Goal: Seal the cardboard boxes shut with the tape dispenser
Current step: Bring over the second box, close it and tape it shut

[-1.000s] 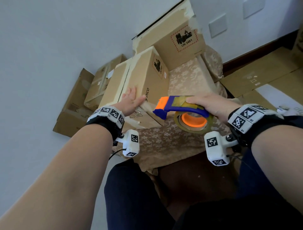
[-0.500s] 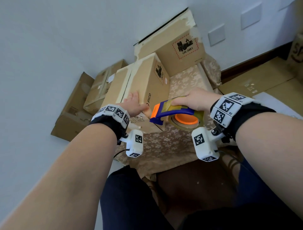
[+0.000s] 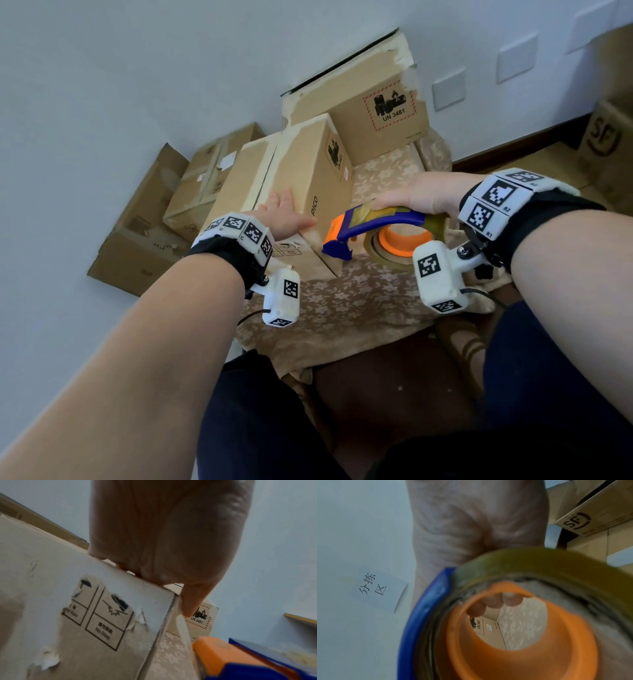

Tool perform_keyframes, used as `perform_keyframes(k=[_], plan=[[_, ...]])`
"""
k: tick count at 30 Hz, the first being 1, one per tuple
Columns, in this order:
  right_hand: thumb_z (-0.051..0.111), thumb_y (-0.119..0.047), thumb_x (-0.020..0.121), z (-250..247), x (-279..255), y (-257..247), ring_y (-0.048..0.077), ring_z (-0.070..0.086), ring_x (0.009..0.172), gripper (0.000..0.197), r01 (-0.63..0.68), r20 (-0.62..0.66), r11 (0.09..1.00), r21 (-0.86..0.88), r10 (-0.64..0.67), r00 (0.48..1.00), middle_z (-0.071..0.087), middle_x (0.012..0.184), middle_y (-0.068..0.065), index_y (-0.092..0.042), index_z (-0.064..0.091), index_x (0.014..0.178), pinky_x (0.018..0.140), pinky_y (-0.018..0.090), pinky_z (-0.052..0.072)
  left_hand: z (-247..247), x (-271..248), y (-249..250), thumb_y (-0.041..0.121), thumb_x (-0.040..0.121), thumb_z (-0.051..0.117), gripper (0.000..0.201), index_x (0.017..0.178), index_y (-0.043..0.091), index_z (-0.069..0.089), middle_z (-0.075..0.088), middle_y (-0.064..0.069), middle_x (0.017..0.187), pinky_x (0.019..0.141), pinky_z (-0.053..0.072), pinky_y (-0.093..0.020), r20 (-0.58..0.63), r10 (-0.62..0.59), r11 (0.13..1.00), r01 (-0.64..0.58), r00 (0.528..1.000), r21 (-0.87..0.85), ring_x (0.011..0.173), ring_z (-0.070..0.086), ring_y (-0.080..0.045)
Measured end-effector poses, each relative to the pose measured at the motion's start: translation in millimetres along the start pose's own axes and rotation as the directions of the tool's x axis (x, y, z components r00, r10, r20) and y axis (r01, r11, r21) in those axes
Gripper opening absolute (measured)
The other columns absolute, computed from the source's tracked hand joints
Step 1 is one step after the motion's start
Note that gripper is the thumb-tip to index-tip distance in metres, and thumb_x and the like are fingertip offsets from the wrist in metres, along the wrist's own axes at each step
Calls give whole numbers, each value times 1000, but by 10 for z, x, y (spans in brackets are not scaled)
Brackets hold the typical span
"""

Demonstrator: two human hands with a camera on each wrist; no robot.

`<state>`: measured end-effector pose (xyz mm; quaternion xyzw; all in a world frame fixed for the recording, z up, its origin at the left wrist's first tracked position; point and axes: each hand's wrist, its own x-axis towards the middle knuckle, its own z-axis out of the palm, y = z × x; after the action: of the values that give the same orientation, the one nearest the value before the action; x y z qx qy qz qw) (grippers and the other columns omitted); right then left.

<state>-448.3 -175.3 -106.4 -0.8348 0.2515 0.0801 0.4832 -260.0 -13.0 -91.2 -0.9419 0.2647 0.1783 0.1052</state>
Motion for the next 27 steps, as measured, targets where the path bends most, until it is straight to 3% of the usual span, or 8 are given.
perform_keyframes(k=[4, 12, 15, 20, 27], plan=[[62, -60, 79, 10, 32, 13, 24, 49, 66, 48, -31, -7, 999, -8, 31, 1000, 52, 56, 5, -16, 52, 62, 74, 33, 42, -9, 5, -20, 59, 90, 42, 90, 152, 18, -11, -6, -12, 159, 116, 15, -52, -2, 13, 1000, -13, 1000, 11, 144, 11, -36], [58, -64, 78, 88, 135, -134, 23, 51, 65, 48, -34, 23, 998, -62, 36, 999, 55, 61, 5, -17, 55, 67, 71, 32, 42, -17, -11, -10, 53, 89, 48, 92, 151, 21, -12, -8, -10, 160, 117, 13, -52, 25, -5, 1000, 5, 1000, -2, 145, 6, -35], [56, -62, 81, 99, 155, -200, 22, 50, 62, 48, -36, 13, 995, -95, 37, 999, 53, 56, 3, -17, 54, 64, 70, 33, 42, -11, 8, -12, 49, 88, 52, 94, 151, 20, -10, 0, -10, 159, 114, 20, -53, 22, 3, 1000, -2, 1000, -7, 142, 14, -37], [56, -63, 80, 111, 179, -254, 25, 52, 70, 48, -30, 8, 993, -114, 31, 999, 56, 65, 7, -17, 55, 67, 83, 37, 46, -3, 9, -1, 46, 86, 54, 94, 151, 20, -8, 4, -11, 158, 111, 26, -51, -3, -3, 1000, 3, 1000, 19, 138, 24, -35], [58, -60, 79, 97, 207, -316, 24, 51, 64, 47, -46, 1, 993, -109, 46, 999, 53, 56, 4, -17, 53, 63, 77, 36, 45, -4, 27, 23, 44, 81, 57, 97, 151, 25, -6, 5, -10, 158, 109, 30, -51, -22, -15, 999, 16, 1000, 29, 135, 29, -34]])
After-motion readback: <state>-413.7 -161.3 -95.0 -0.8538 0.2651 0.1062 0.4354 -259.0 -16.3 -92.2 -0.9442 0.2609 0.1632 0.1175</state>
